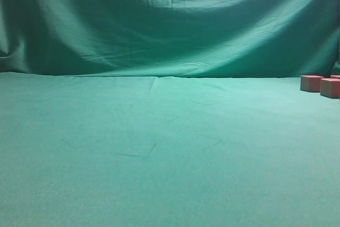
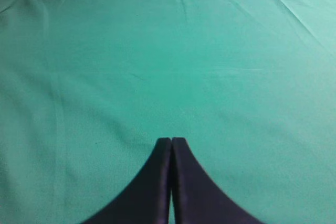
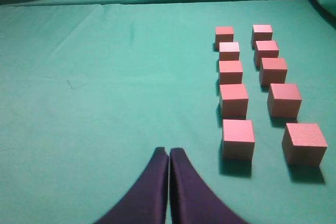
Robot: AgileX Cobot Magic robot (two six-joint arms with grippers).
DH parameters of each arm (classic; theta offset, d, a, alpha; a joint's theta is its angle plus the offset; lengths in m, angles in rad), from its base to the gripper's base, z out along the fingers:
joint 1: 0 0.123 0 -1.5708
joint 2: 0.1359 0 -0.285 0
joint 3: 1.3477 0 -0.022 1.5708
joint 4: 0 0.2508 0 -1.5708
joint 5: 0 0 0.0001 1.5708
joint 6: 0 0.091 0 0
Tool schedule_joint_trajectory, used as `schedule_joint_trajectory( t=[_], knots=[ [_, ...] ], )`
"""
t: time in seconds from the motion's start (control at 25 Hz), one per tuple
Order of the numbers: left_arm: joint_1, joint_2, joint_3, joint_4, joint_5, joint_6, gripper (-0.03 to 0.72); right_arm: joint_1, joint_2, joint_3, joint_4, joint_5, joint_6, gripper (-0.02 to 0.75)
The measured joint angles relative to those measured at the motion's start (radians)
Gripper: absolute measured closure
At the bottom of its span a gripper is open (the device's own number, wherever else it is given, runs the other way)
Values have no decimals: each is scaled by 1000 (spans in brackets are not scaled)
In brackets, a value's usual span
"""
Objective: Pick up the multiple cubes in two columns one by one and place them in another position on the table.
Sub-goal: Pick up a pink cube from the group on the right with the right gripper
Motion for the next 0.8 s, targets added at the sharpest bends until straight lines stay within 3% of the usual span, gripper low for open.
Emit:
schedule_joint_trajectory(
  t=[0.8],
  knots=[
    [0, 0, 0, 0, 0, 0, 688, 0, 0, 0, 0, 0, 0, 738]
  ],
)
